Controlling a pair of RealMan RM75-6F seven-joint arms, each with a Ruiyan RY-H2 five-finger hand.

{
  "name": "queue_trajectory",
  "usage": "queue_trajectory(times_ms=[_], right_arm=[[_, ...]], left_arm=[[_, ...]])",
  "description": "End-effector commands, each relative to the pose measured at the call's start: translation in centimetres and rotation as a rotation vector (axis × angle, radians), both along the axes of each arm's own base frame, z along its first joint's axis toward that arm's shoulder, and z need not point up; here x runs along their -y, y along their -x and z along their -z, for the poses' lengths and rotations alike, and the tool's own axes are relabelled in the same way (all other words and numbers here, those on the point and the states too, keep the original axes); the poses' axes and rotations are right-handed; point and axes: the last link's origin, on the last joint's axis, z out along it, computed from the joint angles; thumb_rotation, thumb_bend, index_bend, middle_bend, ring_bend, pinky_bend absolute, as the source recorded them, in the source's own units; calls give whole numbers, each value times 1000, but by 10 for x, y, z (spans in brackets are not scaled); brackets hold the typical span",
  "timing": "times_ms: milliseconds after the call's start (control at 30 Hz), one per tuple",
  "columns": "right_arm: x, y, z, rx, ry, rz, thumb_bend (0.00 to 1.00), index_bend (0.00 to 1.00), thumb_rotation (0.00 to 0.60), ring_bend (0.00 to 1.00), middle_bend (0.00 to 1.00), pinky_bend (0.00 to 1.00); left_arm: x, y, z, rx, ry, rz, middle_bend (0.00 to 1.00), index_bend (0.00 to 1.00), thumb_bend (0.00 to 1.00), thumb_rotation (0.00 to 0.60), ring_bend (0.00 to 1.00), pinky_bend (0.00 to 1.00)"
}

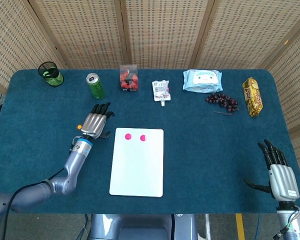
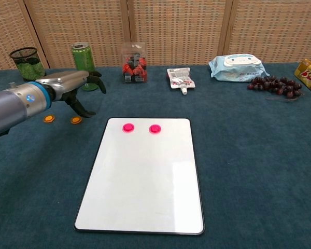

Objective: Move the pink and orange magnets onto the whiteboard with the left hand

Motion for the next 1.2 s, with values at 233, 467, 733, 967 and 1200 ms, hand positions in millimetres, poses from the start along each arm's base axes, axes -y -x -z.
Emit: queue_trajectory(times_ms=[233, 467, 733, 967, 1200], right_arm=[[0, 0, 0, -4, 2, 3, 131, 0, 600, 0, 0, 62], [0, 0, 0, -3, 2, 3, 131, 0, 600, 0, 0, 62], [0, 0, 0, -1, 2, 3, 131, 0, 600, 0, 0, 62], [0, 0, 0, 3, 1, 4, 131, 0, 600, 0, 0, 62], [0, 0, 0, 5, 1, 5, 131, 0, 600, 0, 0, 62]], left_arm=[[6, 67, -22, 3, -18, -73, 0, 341, 321, 600, 0, 0], [1, 76, -20, 9, -25, -76, 0, 344, 321, 600, 0, 0], [-2, 81, -10, -7, -17, -104, 0, 347, 326, 600, 0, 0], [-5, 81, -1, -4, -3, -114, 0, 349, 327, 600, 0, 0], [-8, 74, 7, -8, 6, -104, 0, 365, 332, 600, 0, 0]])
